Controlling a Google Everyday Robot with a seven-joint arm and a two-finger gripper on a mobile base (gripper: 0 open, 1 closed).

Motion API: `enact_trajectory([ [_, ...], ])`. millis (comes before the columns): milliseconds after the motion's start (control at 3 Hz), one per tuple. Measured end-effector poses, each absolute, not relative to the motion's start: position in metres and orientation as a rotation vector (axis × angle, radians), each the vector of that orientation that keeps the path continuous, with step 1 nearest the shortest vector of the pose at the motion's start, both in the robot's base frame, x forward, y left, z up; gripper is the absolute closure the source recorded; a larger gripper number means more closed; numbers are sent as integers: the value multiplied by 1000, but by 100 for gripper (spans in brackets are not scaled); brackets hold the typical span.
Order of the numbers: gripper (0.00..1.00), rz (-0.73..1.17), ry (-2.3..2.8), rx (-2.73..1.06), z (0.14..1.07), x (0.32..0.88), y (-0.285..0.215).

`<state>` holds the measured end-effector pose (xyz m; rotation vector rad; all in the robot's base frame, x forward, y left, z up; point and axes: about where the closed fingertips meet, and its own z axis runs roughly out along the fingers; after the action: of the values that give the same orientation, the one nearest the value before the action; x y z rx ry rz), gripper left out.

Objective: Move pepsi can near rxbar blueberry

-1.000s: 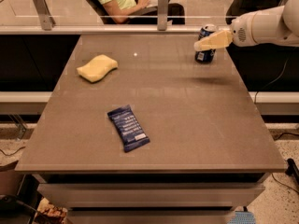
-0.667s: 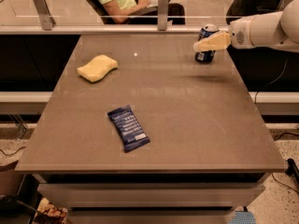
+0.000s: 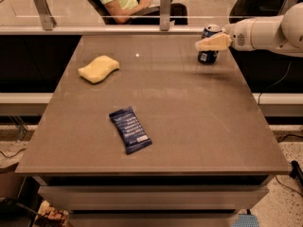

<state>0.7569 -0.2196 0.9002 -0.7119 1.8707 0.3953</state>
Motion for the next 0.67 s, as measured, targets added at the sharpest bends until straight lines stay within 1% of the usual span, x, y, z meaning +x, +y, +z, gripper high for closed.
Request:
enact_trajectory([
  [667, 64, 404, 1872, -718, 897, 758, -214],
])
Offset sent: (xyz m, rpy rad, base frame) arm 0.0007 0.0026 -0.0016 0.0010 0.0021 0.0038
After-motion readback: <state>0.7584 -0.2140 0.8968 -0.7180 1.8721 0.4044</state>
